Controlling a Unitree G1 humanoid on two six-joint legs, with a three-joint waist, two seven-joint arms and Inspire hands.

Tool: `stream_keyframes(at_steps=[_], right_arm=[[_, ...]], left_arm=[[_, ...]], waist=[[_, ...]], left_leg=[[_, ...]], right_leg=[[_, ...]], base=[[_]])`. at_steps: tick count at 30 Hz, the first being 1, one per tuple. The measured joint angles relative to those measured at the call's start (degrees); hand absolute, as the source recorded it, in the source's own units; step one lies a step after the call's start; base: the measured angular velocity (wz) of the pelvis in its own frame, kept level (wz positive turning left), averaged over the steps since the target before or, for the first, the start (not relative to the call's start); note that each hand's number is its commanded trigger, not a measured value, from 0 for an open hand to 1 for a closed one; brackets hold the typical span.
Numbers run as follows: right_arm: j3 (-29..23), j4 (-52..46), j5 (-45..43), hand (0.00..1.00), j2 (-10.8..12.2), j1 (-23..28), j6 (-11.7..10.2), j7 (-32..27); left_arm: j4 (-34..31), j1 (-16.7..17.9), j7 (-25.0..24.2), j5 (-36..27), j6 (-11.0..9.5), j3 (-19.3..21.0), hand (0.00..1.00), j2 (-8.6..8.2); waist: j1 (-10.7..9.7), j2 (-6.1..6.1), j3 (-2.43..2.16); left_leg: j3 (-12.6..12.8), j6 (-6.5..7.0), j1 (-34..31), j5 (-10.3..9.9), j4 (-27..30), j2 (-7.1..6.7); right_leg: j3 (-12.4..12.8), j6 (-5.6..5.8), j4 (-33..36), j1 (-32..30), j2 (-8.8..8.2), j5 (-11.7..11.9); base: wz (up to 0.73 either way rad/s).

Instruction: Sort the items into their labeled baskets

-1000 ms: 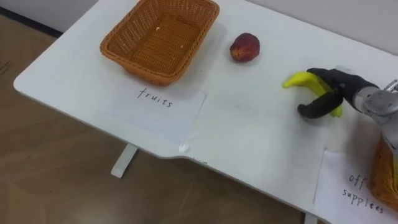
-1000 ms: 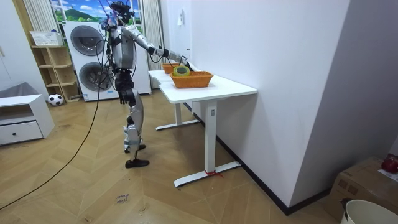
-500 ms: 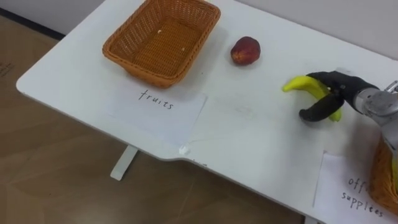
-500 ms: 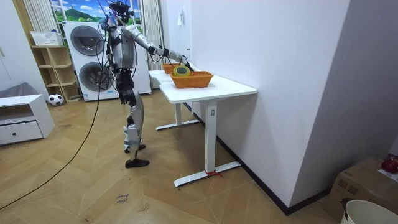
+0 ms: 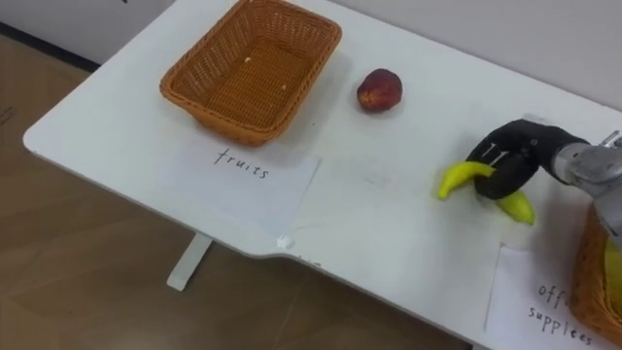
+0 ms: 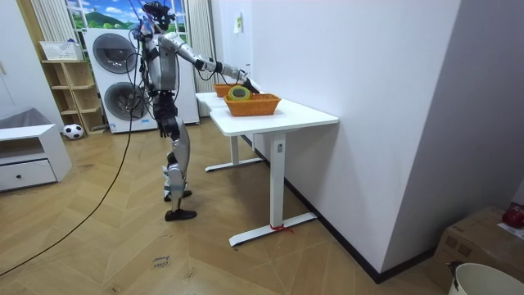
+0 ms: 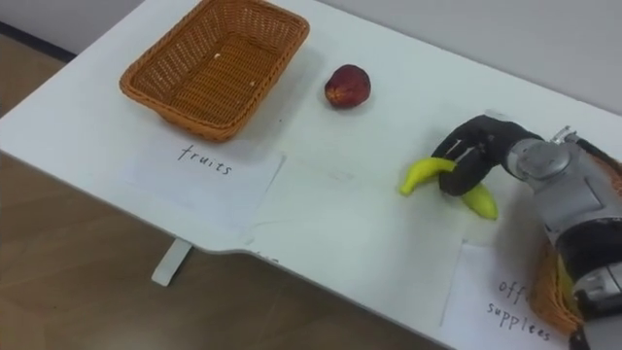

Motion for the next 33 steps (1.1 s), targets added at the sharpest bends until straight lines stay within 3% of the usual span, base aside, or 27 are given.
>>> stream_keyframes(at_steps=[8, 18, 24, 29, 33], right_arm=[[0.04, -8.11, 0.34, 1.00, 0.04, 2.07, 0.15, 4.29], [-0.19, -17.50, -4.74, 1.00, 0.04, 2.41, 0.21, 4.14], [-5.24, -23.76, -4.75, 1.00, 0.00, 2.53, 0.18, 2.91], [-5.35, -28.04, -9.61, 1.00, 0.30, 2.53, 0.19, 0.58], [-5.35, -29.56, -10.84, 1.00, 0.30, 2.52, 0.17, 0.31]], left_arm=[[0.01, 0.68, 0.07, 0.75, -0.05, 2.17, 0.00, 0.01], [-0.26, 1.52, 0.79, 1.63, -0.29, 2.26, 0.00, 0.13], [-0.43, 3.08, 0.55, 2.29, -0.24, 4.88, 0.00, 0.01], [-1.55, 3.71, 0.44, 2.73, -0.09, 5.06, 0.00, -0.13], [-2.63, 3.82, 0.37, 5.07, -0.21, 5.06, 0.00, -0.35]], waist=[[-0.86, -0.27, -0.03], [-1.94, -0.37, -0.09], [-2.88, -0.65, -0.49], [-3.14, -0.54, -0.62], [-2.98, -0.43, -0.58]], left_leg=[[0.03, 0.00, 1.47, 0.00, -0.18, -0.07], [-0.30, 0.00, 3.20, -0.01, -0.22, -0.13], [-0.31, 0.00, 3.29, 0.00, -0.17, -0.14], [-0.72, 0.01, 4.03, 0.00, -0.39, -0.21], [-1.05, 0.01, 3.96, 0.00, -0.51, -0.25]], right_leg=[[0.00, 0.02, -0.50, 1.61, -0.02, -0.02], [-0.23, 0.02, -0.44, 3.54, 0.03, -0.02], [-0.57, 0.02, -0.33, 3.63, -0.05, -0.01], [-3.28, 0.03, -0.32, 4.71, -0.28, -0.02], [-3.36, 0.04, -0.33, 4.93, -0.29, -0.02]], base=[[0.00], [0.01], [0.00], [0.06], [0.04]])
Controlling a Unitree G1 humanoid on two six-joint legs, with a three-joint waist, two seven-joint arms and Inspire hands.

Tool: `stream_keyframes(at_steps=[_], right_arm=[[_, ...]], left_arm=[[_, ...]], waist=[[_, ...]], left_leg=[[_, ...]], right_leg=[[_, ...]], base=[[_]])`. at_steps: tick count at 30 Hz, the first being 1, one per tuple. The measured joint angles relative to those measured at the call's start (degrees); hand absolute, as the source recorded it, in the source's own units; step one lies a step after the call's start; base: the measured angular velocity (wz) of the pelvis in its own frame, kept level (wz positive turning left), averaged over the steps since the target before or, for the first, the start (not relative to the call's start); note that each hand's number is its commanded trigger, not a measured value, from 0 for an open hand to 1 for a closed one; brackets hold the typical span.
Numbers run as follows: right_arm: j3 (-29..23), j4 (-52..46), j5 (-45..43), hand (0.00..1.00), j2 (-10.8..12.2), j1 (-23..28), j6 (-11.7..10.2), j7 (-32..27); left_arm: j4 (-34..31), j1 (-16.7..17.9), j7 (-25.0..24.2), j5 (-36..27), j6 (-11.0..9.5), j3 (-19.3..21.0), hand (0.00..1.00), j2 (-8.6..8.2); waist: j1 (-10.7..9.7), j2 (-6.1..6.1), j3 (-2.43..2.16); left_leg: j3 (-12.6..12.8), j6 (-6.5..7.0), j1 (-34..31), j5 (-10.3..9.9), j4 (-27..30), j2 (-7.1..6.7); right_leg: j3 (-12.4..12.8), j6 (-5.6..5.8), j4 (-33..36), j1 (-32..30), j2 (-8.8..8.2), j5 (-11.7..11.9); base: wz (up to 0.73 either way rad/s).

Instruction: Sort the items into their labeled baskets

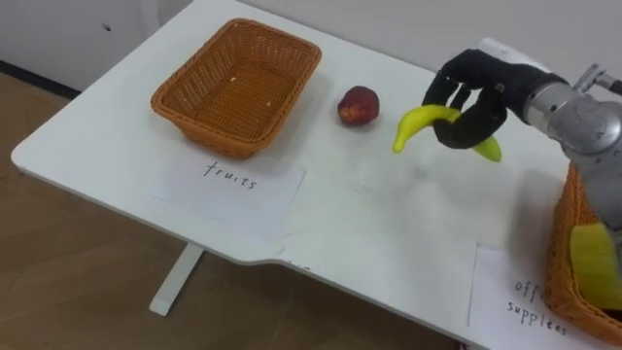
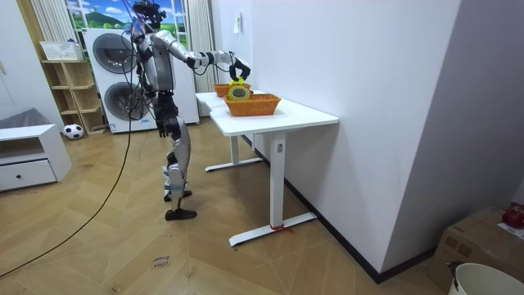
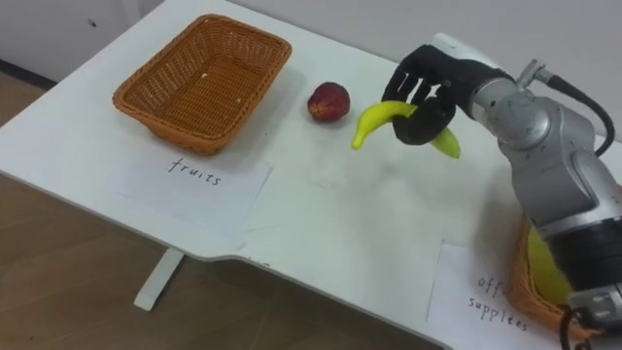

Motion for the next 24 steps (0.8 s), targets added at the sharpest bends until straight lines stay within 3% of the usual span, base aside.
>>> stream_keyframes(at_steps=[4, 7, 12, 14, 24], right_arm=[[-0.03, -0.25, -1.46, 1.00, 0.00, -0.01, 0.02, -0.19], [-0.30, -0.27, -2.29, 1.00, 0.00, -0.20, 0.04, -0.72], [-0.40, -0.46, -2.70, 1.00, 0.16, -1.08, 0.04, -2.04], [-0.40, -0.49, -3.93, 1.00, 0.54, -2.68, 0.01, -4.36], [-0.41, -4.47, -5.64, 1.00, 2.51, -3.89, 0.08, -11.89]], left_arm=[[0.00, 0.53, -0.22, 1.71, 0.05, 1.57, 0.00, -0.95], [0.32, 0.83, -0.31, 2.17, 0.26, 1.87, 0.00, -1.81], [0.89, 1.16, -0.40, 3.11, 0.58, 1.91, 0.00, -2.12], [1.07, 1.28, -0.41, 3.68, 0.56, 1.91, 0.00, -2.41], [1.04, 2.82, -2.21, 4.51, 1.40, 2.09, 0.00, -2.38]], waist=[[0.18, 0.61, 0.28], [0.72, 0.99, 0.23], [1.38, 1.67, 0.28], [1.40, 2.12, 0.50], [2.46, 2.19, 0.52]], left_leg=[[-0.45, 0.00, 0.55, -0.01, -0.67, -0.06], [-0.46, 0.01, 0.77, -0.01, -0.78, -0.08], [-0.88, 0.04, 1.05, 0.02, -0.63, -0.24], [-1.09, 0.21, 1.19, 0.13, -0.61, -0.55], [-1.50, 0.30, 1.05, 0.16, -0.62, -0.97]], right_leg=[[0.02, 0.18, -0.01, 0.62, 0.01, -0.11], [-0.03, 0.20, -0.02, 0.73, -0.01, -0.12], [-0.68, 0.42, -0.01, 0.92, -0.18, -0.26], [-0.61, 0.62, -0.03, 1.21, -0.44, -0.38], [-1.92, 0.79, 0.00, 1.65, -0.83, -0.49]], base=[[0.06], [0.00], [0.04], [0.10], [0.06]])
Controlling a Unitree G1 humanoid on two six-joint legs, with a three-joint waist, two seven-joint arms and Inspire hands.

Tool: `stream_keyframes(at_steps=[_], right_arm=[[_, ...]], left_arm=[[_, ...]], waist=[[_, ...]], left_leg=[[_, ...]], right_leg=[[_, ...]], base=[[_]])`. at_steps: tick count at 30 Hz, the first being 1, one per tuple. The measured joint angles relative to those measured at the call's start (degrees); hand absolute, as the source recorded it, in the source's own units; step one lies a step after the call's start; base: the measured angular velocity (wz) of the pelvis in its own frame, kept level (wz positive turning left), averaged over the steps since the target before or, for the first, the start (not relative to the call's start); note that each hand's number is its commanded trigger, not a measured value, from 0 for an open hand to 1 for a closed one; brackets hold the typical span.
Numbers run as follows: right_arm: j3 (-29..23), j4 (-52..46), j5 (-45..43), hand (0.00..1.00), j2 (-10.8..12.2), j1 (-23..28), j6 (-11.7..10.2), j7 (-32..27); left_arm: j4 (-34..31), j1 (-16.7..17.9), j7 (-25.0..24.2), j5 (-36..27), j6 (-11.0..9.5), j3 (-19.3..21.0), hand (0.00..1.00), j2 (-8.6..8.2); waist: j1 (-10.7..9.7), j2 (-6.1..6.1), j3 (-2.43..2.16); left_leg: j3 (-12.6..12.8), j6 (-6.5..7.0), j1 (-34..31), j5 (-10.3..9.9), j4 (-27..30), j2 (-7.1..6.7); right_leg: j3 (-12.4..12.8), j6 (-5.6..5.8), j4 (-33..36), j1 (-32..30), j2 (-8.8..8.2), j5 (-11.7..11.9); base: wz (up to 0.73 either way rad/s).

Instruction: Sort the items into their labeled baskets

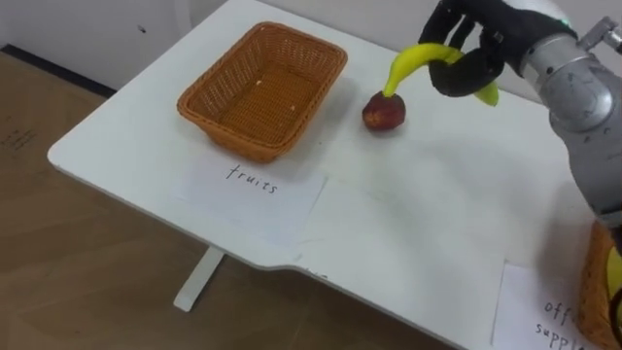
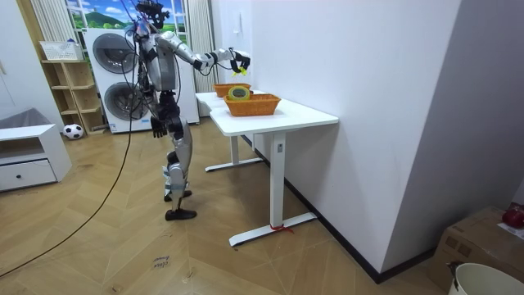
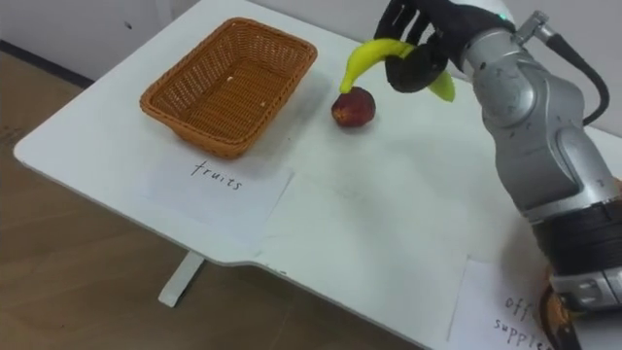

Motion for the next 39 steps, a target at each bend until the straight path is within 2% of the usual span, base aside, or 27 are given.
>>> stream_keyframes(at_steps=[4, 10, 14, 16, 19, 22, 25, 27, 31, 35, 39], right_arm=[[0.02, -0.02, -1.41, 1.00, 0.01, 0.00, -0.01, -2.68], [0.07, -0.04, -1.58, 1.00, 0.01, 0.00, -0.07, -6.07], [0.26, -0.04, -1.83, 1.00, 0.01, 0.00, -0.14, -9.00], [0.33, -0.03, -1.61, 1.00, 0.01, 0.01, -0.22, -9.64], [1.10, -0.03, -1.60, 1.00, 0.01, 0.02, -0.29, -10.20], [1.31, -0.03, -1.66, 1.00, 0.13, 0.19, -0.66, -10.21], [1.32, -0.03, -1.85, 1.00, 1.47, 0.30, -0.75, -10.52], [1.65, -0.03, -1.83, 1.00, 1.48, 0.37, -0.55, -10.96], [4.39, -0.03, -1.72, 1.00, 1.75, 0.36, -0.73, -13.24], [6.20, 0.20, -1.76, 1.00, 3.39, 0.35, -0.71, -15.42], [8.25, 1.73, -1.78, 1.00, 3.48, 0.35, -0.59, -16.99]], left_arm=[[-0.41, 0.77, -0.25, 4.12, 0.30, 0.00, 0.00, -0.01], [-1.85, 2.19, -0.17, 4.40, 0.32, 0.07, 0.00, -0.01], [-3.27, 2.79, 0.07, 4.37, 0.18, 1.52, 0.00, 0.03], [-3.36, 3.11, 0.13, 4.37, -0.07, 1.67, 0.00, 0.28], [-3.35, 3.30, 0.11, 4.34, -0.15, 1.77, 0.00, 0.46], [-3.34, 3.19, -0.39, 4.45, -0.30, 2.28, 0.00, 0.41], [-2.52, 3.21, -0.55, 5.53, -0.34, 4.07, 0.00, 0.42], [-2.54, 3.37, -0.57, 5.53, -0.28, 4.13, 0.00, 0.50], [-2.64, 3.35, -0.55, 5.53, -0.24, 4.11, 0.00, 0.69], [-2.82, 3.37, -0.55, 5.52, -0.24, 4.11, 0.00, 0.71], [-2.94, 3.33, -0.46, 5.52, -0.22, 4.19, 0.00, 1.12]], waist=[[0.44, 0.00, -0.01], [1.37, -0.59, -0.32], [2.12, -1.55, -0.45], [2.15, -2.08, -0.39], [2.40, -2.73, -0.03], [3.64, -2.90, 0.11], [4.59, -3.02, 0.04], [5.34, -3.03, 0.04], [6.68, -3.26, -0.11], [7.93, -3.45, -0.11], [8.48, -3.85, -0.20]], left_leg=[[-1.05, 0.00, -0.12, 0.00, 0.01, -0.09], [-2.21, 0.03, -0.04, 0.01, 0.15, -0.34], [-2.74, 0.03, -0.06, 0.02, 0.25, -0.43], [-2.89, 0.03, -0.07, 0.02, 0.52, -0.50], [-2.90, 0.04, -0.06, 0.00, 1.14, -0.62], [-2.87, 0.13, -0.08, -0.09, 1.11, -0.62], [-2.85, 0.14, -0.07, -0.09, 1.09, -0.63], [-2.89, 0.15, -0.19, -0.10, 0.85, -0.71], [-2.92, 0.14, -0.10, -0.10, 0.96, -0.71], [-2.89, 0.15, -0.07, -0.09, 0.93, -0.72], [-3.64, 0.15, 0.27, -0.09, 0.88, -0.85]], right_leg=[[-0.84, 0.08, 0.01, 0.69, 0.04, -0.05], [-0.98, 0.33, 0.06, 1.27, 0.01, -0.20], [-1.11, 0.40, 0.04, 1.46, 0.02, -0.25], [-1.07, 0.41, 0.02, 1.69, 0.01, -0.25], [-0.84, 0.42, 0.00, 2.20, -0.02, -0.26], [-0.88, 0.47, -0.03, 2.21, -0.02, -0.29], [-1.10, 0.50, -0.03, 2.23, -0.03, -0.31], [-0.99, 0.55, 0.00, 2.22, -0.07, -0.34], [-1.01, 0.78, 0.03, 2.29, -0.08, -0.48], [-1.07, 0.78, 0.02, 2.43, -0.10, -0.48], [-1.09, 0.80, 0.00, 3.01, -0.08, -0.49]], base=[[0.17], [0.12], [0.08], [0.13], [0.10], [0.01], [0.00], [0.00], [0.00], [0.00], [0.11]])
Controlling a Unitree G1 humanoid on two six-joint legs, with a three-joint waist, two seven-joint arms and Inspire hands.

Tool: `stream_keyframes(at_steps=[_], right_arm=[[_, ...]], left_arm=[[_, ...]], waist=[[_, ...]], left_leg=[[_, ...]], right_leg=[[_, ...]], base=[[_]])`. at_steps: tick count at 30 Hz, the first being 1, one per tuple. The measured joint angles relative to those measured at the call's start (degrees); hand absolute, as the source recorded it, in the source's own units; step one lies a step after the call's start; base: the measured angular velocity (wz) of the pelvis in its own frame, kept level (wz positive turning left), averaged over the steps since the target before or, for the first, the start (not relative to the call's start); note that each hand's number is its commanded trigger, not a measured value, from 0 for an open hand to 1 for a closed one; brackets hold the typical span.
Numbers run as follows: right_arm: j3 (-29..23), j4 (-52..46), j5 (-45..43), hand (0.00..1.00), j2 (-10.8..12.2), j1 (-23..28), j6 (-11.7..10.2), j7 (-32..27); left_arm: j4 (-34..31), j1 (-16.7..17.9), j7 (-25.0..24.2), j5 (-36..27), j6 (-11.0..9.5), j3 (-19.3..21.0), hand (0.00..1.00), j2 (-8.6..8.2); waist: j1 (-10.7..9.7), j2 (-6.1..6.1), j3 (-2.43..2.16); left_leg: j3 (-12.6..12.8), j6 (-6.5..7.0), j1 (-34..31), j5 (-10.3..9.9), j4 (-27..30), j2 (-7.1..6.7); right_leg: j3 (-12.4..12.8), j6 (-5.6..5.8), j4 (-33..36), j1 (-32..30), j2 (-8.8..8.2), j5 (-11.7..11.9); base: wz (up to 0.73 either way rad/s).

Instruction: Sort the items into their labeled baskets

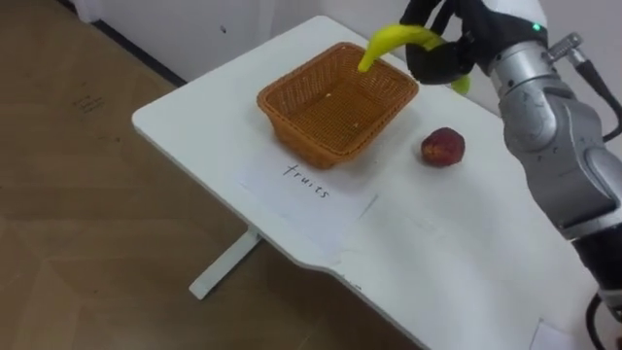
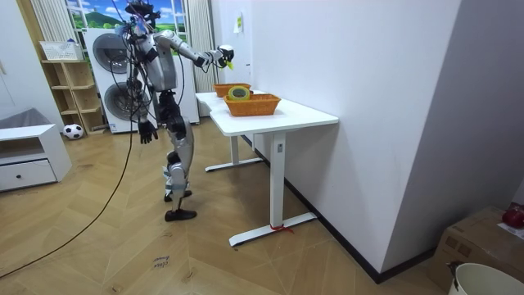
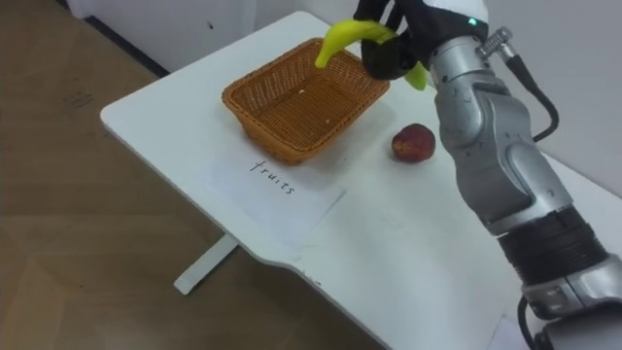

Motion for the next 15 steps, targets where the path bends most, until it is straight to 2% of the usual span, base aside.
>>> stream_keyframes(at_steps=[4, 7, 10, 15], right_arm=[[1.92, 2.94, -0.06, 1.00, 0.00, -0.18, 0.35, -2.40], [3.43, 3.07, -1.44, 1.00, 0.00, -0.18, 0.44, -2.52], [4.06, 3.10, -2.06, 1.00, 0.00, -0.18, -0.06, -2.52], [5.42, 3.12, -4.02, 1.00, 0.48, -0.18, -0.03, -2.54]], left_arm=[[0.17, 0.23, 0.05, 0.02, 0.08, -0.04, 0.00, 0.22], [0.22, 0.48, -0.04, 0.03, 0.08, -0.05, 0.00, 0.23], [0.12, 0.39, -0.98, 0.04, -0.03, -0.04, 0.00, 0.35], [0.10, 0.16, -2.60, 2.72, -0.07, -0.11, 0.00, 1.48]], waist=[[1.54, -0.66, 0.18], [1.93, -1.13, 0.59], [2.46, -1.07, 0.65], [3.22, -1.06, 0.66]], left_leg=[[-0.07, 0.00, 0.63, 0.01, -0.23, 0.01], [-0.19, 0.00, 0.59, 0.00, 0.05, 0.01], [-0.18, 0.00, 0.51, -0.01, 0.09, -0.02], [-0.08, -0.01, 0.43, -0.01, -0.44, 0.06]], right_leg=[[-0.14, 0.10, 0.01, 0.49, 0.00, -0.06], [-0.44, 0.11, 0.01, 0.50, 0.01, -0.07], [-0.66, 0.11, 0.01, 0.46, -0.03, -0.07], [-1.62, 0.13, 0.00, 0.12, -0.07, -0.08]], base=[[0.01], [0.01], [0.00], [-0.01]])
